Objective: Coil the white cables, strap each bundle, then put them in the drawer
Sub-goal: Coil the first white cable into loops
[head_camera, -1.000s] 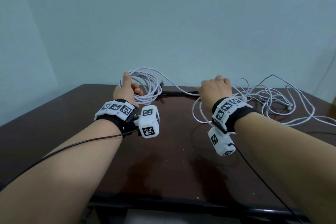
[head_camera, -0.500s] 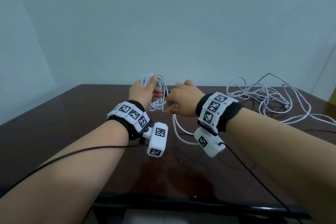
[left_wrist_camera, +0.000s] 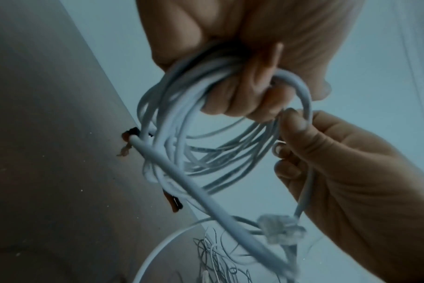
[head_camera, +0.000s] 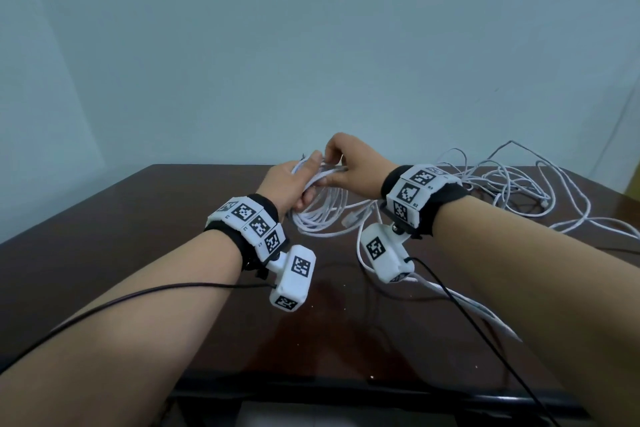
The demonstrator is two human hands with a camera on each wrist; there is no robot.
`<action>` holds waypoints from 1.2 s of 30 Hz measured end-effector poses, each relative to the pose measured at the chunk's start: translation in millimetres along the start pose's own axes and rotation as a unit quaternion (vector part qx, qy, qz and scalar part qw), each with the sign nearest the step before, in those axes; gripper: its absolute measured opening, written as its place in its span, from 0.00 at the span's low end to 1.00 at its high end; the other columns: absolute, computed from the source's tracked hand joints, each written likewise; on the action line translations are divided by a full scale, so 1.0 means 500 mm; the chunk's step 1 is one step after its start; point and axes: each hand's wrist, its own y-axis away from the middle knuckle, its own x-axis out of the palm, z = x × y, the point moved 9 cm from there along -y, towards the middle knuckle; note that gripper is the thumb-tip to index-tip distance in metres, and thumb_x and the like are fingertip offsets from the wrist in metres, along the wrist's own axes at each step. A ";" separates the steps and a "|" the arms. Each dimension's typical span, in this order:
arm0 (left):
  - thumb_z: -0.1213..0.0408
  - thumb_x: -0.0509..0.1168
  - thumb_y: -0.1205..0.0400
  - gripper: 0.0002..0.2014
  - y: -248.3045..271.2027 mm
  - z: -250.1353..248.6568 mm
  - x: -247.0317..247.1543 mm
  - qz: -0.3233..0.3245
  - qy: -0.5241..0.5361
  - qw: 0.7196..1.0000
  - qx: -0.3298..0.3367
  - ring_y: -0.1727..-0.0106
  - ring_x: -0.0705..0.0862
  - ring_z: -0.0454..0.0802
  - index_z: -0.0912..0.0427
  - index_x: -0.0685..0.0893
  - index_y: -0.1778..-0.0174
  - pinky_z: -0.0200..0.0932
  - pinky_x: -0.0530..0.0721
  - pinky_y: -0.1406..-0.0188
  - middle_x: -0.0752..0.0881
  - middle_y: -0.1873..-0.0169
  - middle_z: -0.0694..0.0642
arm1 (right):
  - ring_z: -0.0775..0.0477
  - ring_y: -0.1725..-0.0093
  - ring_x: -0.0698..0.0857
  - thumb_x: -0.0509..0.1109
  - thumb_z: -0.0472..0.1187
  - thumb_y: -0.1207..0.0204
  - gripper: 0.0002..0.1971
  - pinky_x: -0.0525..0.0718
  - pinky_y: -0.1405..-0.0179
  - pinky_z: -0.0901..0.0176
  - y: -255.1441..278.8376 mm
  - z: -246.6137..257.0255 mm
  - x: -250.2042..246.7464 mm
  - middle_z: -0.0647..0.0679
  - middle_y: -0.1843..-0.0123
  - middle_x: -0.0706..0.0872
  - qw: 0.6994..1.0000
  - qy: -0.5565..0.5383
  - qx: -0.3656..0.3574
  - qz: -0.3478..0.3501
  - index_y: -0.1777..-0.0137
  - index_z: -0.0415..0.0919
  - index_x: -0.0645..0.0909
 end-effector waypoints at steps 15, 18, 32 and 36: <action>0.60 0.68 0.22 0.21 0.013 -0.008 0.035 0.153 0.179 0.971 -0.030 0.91 0.57 0.39 0.55 0.72 0.81 0.28 0.52 0.86 0.61 0.90 0.47 | 0.53 0.31 0.75 0.80 0.38 0.33 0.43 0.68 0.44 0.76 0.024 -0.055 0.022 0.51 0.32 0.77 0.994 -0.060 0.065 0.071 0.20 0.45 0.61; 0.66 0.68 0.22 0.16 0.027 -0.015 0.046 0.177 0.174 0.968 -0.040 0.90 0.57 0.38 0.54 0.81 0.79 0.31 0.50 0.84 0.63 0.90 0.46 | 0.57 0.46 0.79 0.77 0.37 0.29 0.27 0.73 0.50 0.71 0.025 -0.052 0.020 0.53 0.45 0.81 0.993 -0.073 0.063 0.073 0.30 0.41 0.74; 0.57 0.64 0.17 0.15 -0.015 0.001 -0.026 -0.028 0.169 0.985 0.000 0.88 0.59 0.41 0.58 0.71 0.67 0.32 0.57 0.86 0.64 0.87 0.47 | 0.43 0.31 0.78 0.69 0.60 0.29 0.42 0.75 0.34 0.52 0.035 -0.083 0.005 0.42 0.27 0.75 0.991 -0.054 0.115 0.028 0.20 0.43 0.58; 0.54 0.65 0.18 0.16 -0.029 0.020 -0.068 -0.100 0.213 0.972 -0.012 0.87 0.58 0.42 0.54 0.70 0.67 0.34 0.56 0.84 0.62 0.87 0.46 | 0.49 0.29 0.75 0.67 0.66 0.31 0.40 0.69 0.31 0.57 0.089 -0.064 0.052 0.49 0.24 0.73 0.971 0.008 0.094 0.221 0.22 0.48 0.64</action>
